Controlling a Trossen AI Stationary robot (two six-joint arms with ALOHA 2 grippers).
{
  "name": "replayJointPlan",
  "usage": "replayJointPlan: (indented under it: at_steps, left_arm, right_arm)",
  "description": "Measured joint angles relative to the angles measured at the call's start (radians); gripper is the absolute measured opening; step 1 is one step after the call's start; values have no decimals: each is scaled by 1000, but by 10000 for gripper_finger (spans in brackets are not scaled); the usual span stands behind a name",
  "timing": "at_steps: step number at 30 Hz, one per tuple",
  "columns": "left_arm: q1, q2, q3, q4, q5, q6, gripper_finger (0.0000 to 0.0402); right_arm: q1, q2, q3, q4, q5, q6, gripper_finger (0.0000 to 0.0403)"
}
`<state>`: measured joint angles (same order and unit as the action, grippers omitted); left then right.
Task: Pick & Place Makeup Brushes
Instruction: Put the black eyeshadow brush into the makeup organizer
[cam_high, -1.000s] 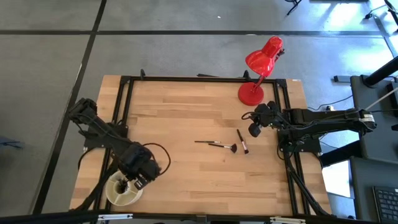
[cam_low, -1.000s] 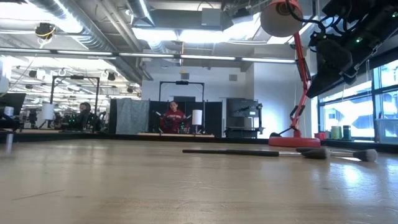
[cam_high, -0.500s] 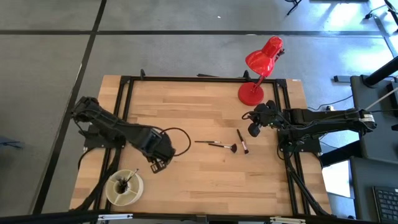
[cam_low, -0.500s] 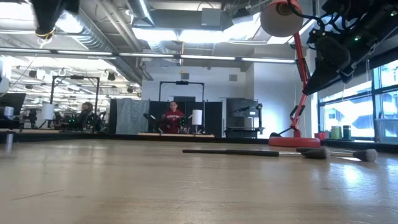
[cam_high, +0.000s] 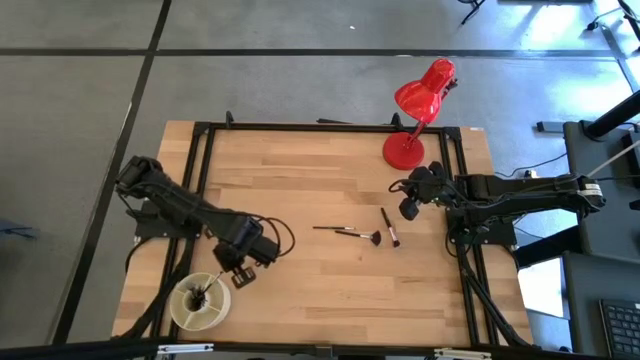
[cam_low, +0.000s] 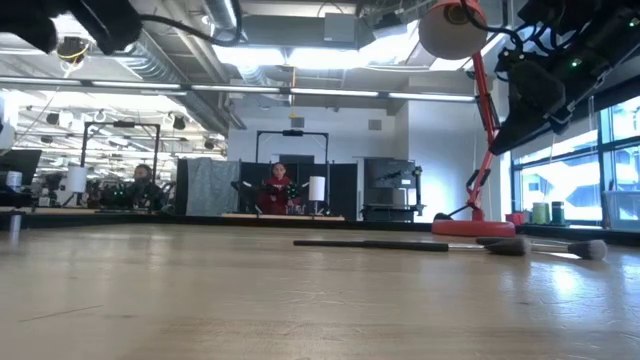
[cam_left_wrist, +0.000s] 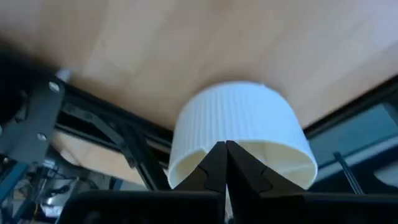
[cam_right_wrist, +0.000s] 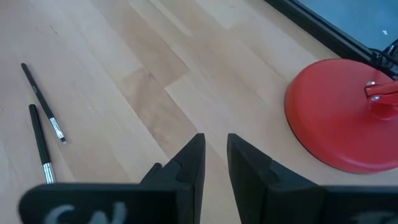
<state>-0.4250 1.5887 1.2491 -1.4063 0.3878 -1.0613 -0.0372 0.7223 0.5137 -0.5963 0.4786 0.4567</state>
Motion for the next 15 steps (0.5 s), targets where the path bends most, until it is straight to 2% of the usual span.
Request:
replayJointPlan:
  at_steps: [11,13,15]
  left_arm:
    - [-128,0,0,19,142,-101,2]
    - [-144,-3,-1,5,130,-107,3]
    - [-144,-11,-1,4,72,-107,3]
  right_arm:
    - [0,0,0,-3,0,14,69]
    - [0,0,0,-5,0,14,69]
    - [0,0,0,-4,0,14,69]
